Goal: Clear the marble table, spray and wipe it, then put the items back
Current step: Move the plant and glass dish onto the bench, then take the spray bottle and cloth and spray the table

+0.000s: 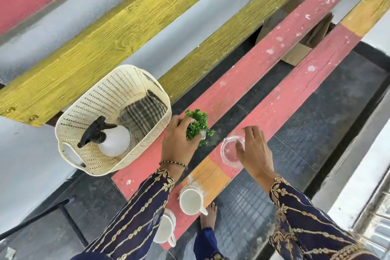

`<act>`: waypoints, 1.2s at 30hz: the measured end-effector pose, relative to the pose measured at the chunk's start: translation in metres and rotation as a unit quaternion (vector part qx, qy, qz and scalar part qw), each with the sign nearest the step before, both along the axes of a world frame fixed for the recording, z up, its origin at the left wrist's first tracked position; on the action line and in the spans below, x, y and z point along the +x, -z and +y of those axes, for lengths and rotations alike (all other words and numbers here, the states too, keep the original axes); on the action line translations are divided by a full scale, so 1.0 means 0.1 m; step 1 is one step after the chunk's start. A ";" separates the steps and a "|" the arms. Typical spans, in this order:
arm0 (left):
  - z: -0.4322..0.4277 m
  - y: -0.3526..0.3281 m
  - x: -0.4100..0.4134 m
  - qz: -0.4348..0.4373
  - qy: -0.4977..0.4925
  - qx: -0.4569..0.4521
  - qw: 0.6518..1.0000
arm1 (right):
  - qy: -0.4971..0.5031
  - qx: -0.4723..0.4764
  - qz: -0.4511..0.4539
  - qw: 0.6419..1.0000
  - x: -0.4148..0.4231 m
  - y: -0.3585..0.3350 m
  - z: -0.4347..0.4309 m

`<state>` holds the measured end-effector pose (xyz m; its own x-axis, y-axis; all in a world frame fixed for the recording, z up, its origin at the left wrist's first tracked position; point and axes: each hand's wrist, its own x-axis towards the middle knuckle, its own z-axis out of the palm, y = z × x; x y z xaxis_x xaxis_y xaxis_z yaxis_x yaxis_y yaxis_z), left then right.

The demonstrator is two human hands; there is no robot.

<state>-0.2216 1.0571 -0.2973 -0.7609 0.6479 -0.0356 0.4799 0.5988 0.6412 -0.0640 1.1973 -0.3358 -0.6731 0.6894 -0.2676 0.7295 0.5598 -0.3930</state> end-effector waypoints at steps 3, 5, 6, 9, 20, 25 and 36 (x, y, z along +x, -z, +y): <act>0.15 0.03 -0.09 0.019 0.013 0.002 1.000 | -0.026 -0.028 0.076 0.996 -0.23 0.04 0.01; 0.27 0.05 -0.16 0.018 0.026 0.006 0.999 | -0.017 -0.089 0.118 0.989 -0.39 0.01 0.02; 0.34 0.06 -0.20 0.014 0.032 0.010 0.999 | -0.008 -0.120 0.133 0.984 -0.47 -0.02 0.02; 0.51 0.11 -0.30 -0.005 0.051 0.015 0.999 | 0.022 -0.158 0.156 0.975 -0.69 -0.06 0.07; 0.63 0.19 -0.41 -0.008 0.099 -0.036 0.994 | 0.082 -0.192 0.164 0.964 -0.89 -0.05 0.12; 0.64 0.07 -0.46 0.024 0.108 -0.088 0.990 | 0.090 -0.145 0.162 0.972 -0.91 -0.08 0.07; 0.21 -0.43 -0.43 0.068 0.071 -0.027 0.995 | 0.042 -0.052 0.166 0.984 -1.10 -0.52 -0.27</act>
